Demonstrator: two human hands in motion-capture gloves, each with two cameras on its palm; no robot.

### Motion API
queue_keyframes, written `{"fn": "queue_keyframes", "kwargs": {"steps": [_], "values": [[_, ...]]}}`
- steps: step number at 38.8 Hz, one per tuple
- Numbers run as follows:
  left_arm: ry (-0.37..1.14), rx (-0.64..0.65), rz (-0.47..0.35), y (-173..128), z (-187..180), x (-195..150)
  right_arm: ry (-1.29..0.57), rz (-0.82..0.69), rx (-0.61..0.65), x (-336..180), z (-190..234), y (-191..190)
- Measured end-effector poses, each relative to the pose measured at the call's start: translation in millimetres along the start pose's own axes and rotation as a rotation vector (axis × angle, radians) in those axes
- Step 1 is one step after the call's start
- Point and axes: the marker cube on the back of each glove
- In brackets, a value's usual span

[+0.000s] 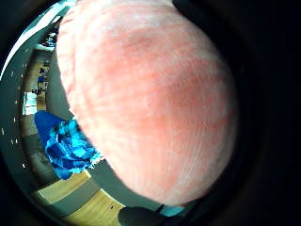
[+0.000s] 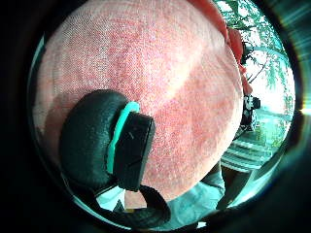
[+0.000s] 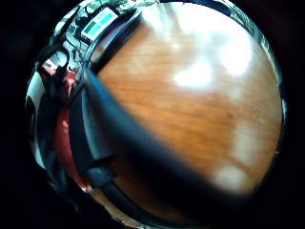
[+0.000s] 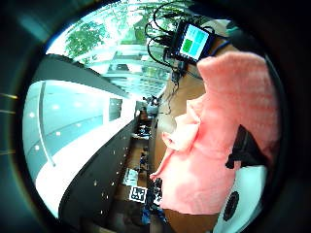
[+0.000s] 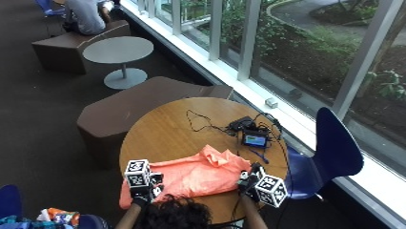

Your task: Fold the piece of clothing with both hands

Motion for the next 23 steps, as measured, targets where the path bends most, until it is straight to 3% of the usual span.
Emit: {"fn": "queue_keyframes", "kwargs": {"steps": [7,12,14,18,23], "values": [[-0.129,-0.101,0.002,-14.9,-15.7,45.7,-0.289,0.135,0.01,-15.1,-50.6,-18.3],[-0.107,-0.113,0.147,-44.5,-3.8,88.2,-0.352,0.147,0.054,-33.9,-74.8,-23.7],[-0.076,-0.092,0.167,-51.5,-0.6,97.1,-0.384,0.137,0.062,-47.1,-81.5,-22.4],[-0.013,-0.048,0.173,-50.4,-7.3,100.3,-0.421,0.071,0.026,-72.4,-67.1,-26.2],[0.146,0.034,0.187,-43.3,-28.8,82.6,-0.368,-0.104,-0.04,-150.6,-57.1,6.1]]}}
